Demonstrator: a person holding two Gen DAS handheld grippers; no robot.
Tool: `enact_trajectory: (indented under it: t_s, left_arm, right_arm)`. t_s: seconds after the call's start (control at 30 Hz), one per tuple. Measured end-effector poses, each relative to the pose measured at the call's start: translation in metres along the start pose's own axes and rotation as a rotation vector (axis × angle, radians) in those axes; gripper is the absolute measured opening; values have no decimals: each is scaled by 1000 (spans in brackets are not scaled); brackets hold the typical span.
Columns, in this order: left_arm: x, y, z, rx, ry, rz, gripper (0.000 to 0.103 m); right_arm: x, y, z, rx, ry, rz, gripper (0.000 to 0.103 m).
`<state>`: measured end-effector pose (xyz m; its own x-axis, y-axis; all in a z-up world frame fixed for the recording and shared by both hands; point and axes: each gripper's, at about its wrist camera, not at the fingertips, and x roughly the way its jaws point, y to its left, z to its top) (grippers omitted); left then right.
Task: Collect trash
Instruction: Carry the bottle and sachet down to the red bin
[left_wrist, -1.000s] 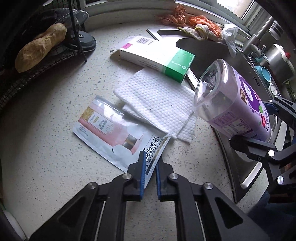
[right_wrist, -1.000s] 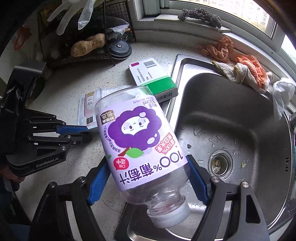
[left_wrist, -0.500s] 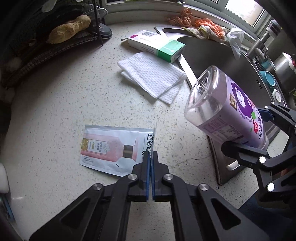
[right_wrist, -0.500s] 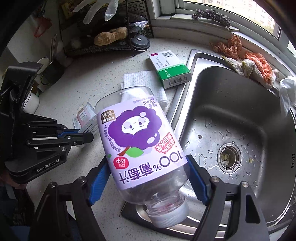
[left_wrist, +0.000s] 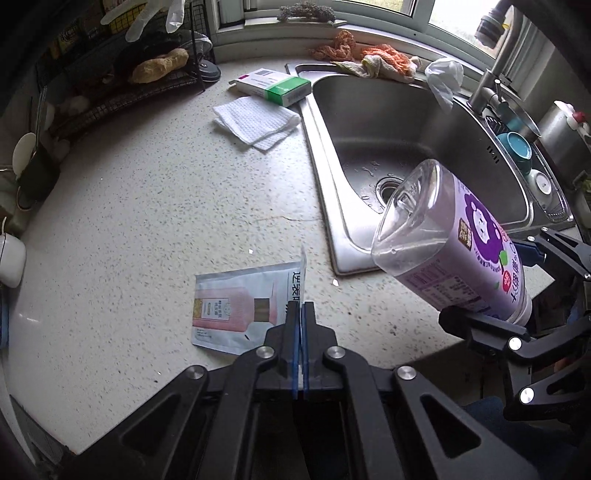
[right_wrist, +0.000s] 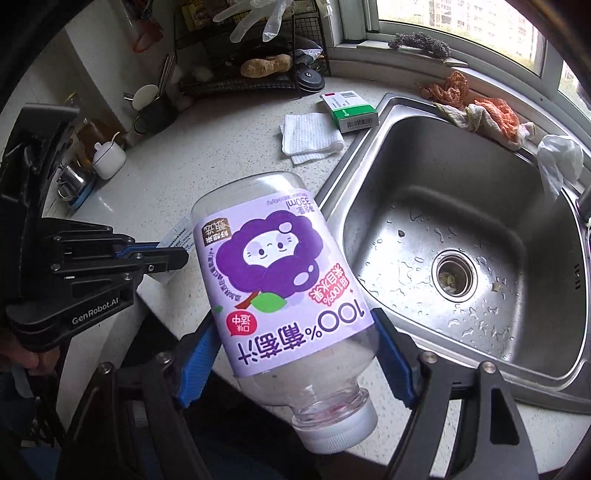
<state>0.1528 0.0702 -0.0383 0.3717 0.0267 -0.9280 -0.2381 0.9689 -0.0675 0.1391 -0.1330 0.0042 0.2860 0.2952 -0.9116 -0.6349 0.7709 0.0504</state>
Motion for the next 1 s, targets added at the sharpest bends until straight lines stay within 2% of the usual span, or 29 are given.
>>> enact_trajectory:
  t_s: [0.23, 0.4, 0.57, 0.77, 1.0]
  left_arm:
    - [-19, -70, -46, 64, -30, -27, 1]
    - [-24, -117, -68, 121, -26, -59, 0]
    - [-22, -162, -83, 191, -7, -100, 0]
    - [0, -199, -97, 262, 47, -134, 0]
    - [44, -213, -113, 279, 108, -177, 0]
  right_arm:
    - [-44, -15, -68, 26, -31, -40, 77]
    - [-68, -29, -112, 74, -33, -75, 76]
    - [-85, -41, -142, 154, -33, -92, 76]
    - [-86, -57, -173, 241, -5, -124, 76]
    - [-62, -69, -204, 299, 56, -147, 76]
